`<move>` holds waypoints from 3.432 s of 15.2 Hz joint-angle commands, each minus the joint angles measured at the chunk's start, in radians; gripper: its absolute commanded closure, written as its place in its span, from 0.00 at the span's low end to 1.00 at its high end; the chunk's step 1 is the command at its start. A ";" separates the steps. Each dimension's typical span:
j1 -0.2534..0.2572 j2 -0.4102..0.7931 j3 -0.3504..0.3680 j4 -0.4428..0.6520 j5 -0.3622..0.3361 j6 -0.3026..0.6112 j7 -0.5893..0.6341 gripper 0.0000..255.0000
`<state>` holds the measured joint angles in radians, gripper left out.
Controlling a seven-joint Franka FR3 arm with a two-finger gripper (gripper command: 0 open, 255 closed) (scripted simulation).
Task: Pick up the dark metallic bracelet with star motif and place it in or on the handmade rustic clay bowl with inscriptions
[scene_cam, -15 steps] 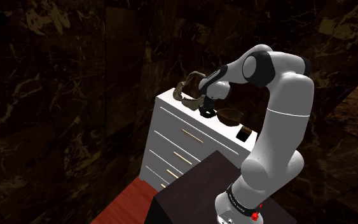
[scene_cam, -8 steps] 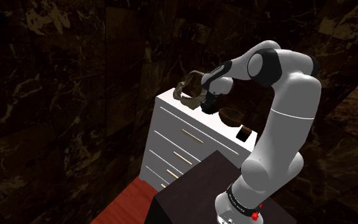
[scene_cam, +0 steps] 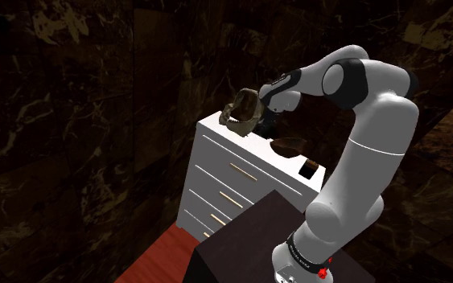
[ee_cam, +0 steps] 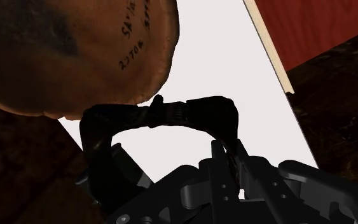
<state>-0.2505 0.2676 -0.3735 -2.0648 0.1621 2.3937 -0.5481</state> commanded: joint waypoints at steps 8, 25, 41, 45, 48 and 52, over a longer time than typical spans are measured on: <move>0.013 -0.072 -0.014 0.042 -0.045 -0.105 0.034 1.00; -0.069 -0.268 -0.108 -0.101 -0.124 -0.146 -0.102 1.00; -0.108 -0.200 -0.144 -0.214 -0.058 0.022 -0.226 1.00; -0.108 -0.200 -0.144 -0.214 -0.058 0.022 -0.226 1.00; -0.108 -0.200 -0.144 -0.214 -0.058 0.022 -0.226 1.00; -0.108 -0.200 -0.144 -0.214 -0.058 0.022 -0.226 0.00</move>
<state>-0.3584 0.0681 -0.5170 -2.2791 0.1045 2.4157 -0.7746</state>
